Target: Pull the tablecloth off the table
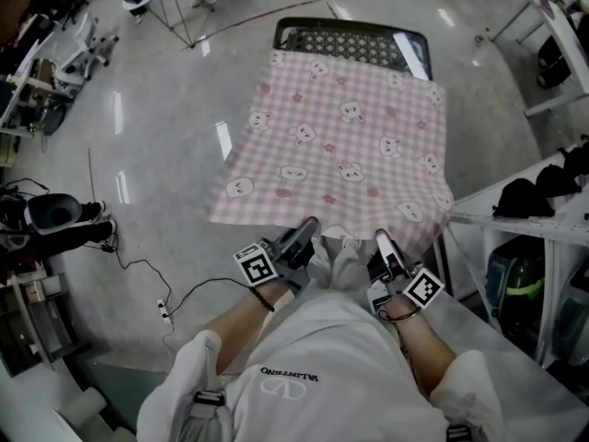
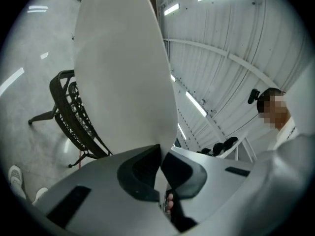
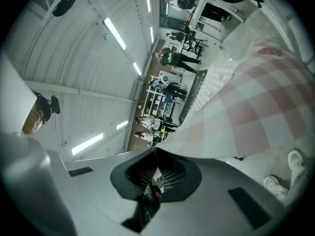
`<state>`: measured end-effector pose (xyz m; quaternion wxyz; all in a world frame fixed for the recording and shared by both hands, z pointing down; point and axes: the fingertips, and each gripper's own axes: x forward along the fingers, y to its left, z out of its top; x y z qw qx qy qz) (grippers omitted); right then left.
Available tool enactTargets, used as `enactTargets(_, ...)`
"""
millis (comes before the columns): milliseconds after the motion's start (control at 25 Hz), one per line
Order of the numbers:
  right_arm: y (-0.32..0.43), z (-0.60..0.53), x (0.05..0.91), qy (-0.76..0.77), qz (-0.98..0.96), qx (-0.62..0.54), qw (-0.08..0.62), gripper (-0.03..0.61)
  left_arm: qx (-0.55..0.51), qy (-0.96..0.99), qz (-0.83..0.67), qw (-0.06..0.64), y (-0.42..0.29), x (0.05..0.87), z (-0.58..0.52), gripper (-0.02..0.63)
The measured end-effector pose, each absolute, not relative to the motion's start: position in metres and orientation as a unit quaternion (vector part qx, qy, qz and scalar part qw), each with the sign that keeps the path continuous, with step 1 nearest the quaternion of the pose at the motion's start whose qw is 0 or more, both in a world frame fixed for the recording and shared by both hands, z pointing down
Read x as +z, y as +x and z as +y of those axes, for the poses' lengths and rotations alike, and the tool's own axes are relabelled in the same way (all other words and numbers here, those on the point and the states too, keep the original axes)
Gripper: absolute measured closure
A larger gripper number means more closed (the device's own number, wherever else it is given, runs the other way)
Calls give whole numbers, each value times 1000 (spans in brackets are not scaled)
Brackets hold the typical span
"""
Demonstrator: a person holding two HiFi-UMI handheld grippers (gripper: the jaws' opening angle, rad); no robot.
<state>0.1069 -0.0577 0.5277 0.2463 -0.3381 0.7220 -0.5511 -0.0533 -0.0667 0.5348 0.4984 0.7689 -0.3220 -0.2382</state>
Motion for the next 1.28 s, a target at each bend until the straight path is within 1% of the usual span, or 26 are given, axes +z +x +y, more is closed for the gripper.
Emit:
enactTargets(240,100,-59,477,-319,742,-531,254,568,-233,783,-324,476,-58,485,-66,612)
enactTargets(720,111,-40,432,-309,749,-552,197,568,-191,815,-308,453,-38,429,-42,612)
enactTargets(920,113,-32,410,-316,740,-564,187,568,-186,817,-293,460,-35,408,-34,612)
enactTargets(1120,114,-13,403,-326,706,-603,178,569,-164,819,-277,475,-34,399,-19,612)
enactTargets(1280,115,-4,395,-329,698,-611,178,568,-154,823,-253,485,-31,387,-9,612)
